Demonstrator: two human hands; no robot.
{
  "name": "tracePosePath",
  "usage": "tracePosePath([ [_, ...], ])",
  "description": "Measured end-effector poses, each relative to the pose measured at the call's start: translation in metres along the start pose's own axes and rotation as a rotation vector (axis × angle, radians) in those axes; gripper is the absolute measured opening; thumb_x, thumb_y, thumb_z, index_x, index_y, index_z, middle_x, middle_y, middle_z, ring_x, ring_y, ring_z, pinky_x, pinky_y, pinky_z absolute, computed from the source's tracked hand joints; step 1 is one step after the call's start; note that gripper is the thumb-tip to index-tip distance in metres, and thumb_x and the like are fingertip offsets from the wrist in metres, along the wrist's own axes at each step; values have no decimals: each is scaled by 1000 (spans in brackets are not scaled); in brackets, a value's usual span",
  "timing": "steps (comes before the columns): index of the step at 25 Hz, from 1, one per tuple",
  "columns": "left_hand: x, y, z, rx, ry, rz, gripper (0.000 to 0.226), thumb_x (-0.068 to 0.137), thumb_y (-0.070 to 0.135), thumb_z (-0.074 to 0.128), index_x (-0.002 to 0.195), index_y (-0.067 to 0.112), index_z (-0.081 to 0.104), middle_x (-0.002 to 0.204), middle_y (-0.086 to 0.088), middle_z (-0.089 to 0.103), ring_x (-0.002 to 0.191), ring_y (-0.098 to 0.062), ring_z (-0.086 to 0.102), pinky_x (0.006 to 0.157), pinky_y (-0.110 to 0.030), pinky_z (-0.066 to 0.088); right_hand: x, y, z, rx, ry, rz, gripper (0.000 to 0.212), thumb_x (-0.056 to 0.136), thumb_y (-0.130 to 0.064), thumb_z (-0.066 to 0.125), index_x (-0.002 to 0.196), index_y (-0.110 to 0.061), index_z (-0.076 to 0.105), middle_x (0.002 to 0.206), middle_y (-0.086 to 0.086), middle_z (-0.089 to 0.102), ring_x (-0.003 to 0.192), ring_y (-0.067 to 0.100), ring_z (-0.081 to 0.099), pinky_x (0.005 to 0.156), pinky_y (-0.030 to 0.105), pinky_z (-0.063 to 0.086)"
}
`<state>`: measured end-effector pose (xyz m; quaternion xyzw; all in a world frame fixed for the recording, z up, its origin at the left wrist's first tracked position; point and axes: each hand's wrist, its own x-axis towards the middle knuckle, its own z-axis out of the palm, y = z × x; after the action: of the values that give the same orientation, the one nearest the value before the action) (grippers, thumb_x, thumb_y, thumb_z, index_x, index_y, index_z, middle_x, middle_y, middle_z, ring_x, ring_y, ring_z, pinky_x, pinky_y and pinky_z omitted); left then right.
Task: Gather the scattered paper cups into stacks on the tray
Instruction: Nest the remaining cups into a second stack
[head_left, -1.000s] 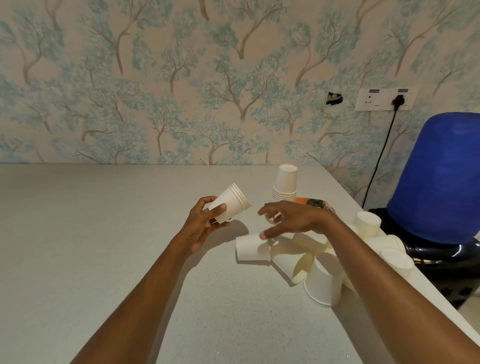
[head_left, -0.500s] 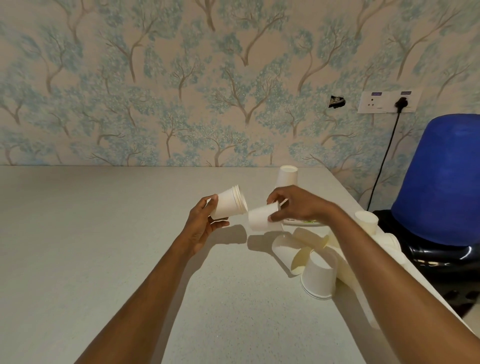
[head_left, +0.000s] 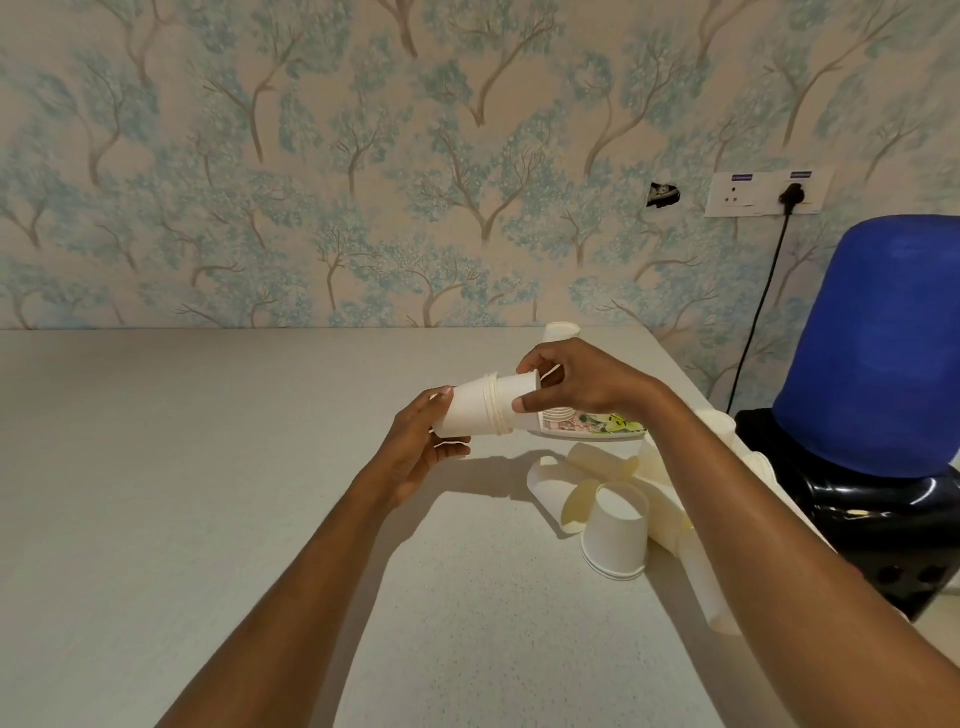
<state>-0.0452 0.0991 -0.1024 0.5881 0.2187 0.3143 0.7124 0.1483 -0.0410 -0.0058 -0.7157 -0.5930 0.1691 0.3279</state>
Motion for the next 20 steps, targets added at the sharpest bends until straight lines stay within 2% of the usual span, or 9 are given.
tracePosePath([
  [6, 3, -3, 24, -1, -47, -22, 35, 92, 38, 60, 123, 21, 59, 126, -14, 56, 109, -34, 61, 81, -39, 59, -2, 9, 16, 158, 30, -12, 51, 71, -40, 82, 114, -20, 63, 100, -3, 66, 91, 19, 67, 77, 34, 57],
  [8, 4, -6, 29, -12, -52, -22, 33, 92, 38, 61, 121, 20, 60, 125, -15, 56, 107, -34, 61, 81, -39, 58, -7, 19, 15, 239, 56, 6, 48, 76, -54, 72, 110, -20, 65, 103, 0, 67, 95, 22, 66, 80, 34, 54],
  [11, 4, -9, 32, -41, -27, -21, 30, 93, 36, 61, 118, 19, 61, 123, -17, 54, 102, -32, 61, 80, -39, 58, -21, 40, -3, 317, 104, 116, 61, 80, -69, 50, 106, -16, 67, 101, 2, 70, 98, 22, 66, 85, 34, 50],
  [13, 4, -11, 33, -51, -7, -23, 27, 93, 35, 61, 115, 20, 62, 121, -16, 54, 101, -31, 61, 78, -38, 58, -27, 54, -13, 143, 27, 175, 49, 89, -63, 46, 103, -20, 64, 99, -6, 67, 96, 20, 63, 78, 28, 49],
  [15, 4, -14, 35, -54, 3, -24, 24, 93, 35, 61, 113, 21, 63, 120, -15, 54, 102, -32, 61, 76, -36, 58, -28, 66, -14, -215, -115, 226, 37, 90, -50, 58, 113, -21, 62, 110, -6, 62, 102, 20, 58, 83, 31, 47],
  [17, 3, -16, 39, -36, 11, -27, 22, 93, 34, 61, 113, 23, 61, 121, -14, 54, 105, -32, 60, 75, -35, 58, -29, 72, -10, -433, -215, 305, 59, 82, -44, 72, 131, -17, 53, 129, 1, 55, 113, 22, 54, 89, 29, 43],
  [20, 2, -17, 44, -22, 13, -28, 20, 94, 32, 60, 113, 25, 60, 122, -13, 54, 108, -33, 59, 76, -34, 59, -31, 77, 0, -538, -280, 352, 75, 76, -44, 77, 139, -18, 45, 142, 2, 48, 123, 24, 50, 91, 29, 42],
])
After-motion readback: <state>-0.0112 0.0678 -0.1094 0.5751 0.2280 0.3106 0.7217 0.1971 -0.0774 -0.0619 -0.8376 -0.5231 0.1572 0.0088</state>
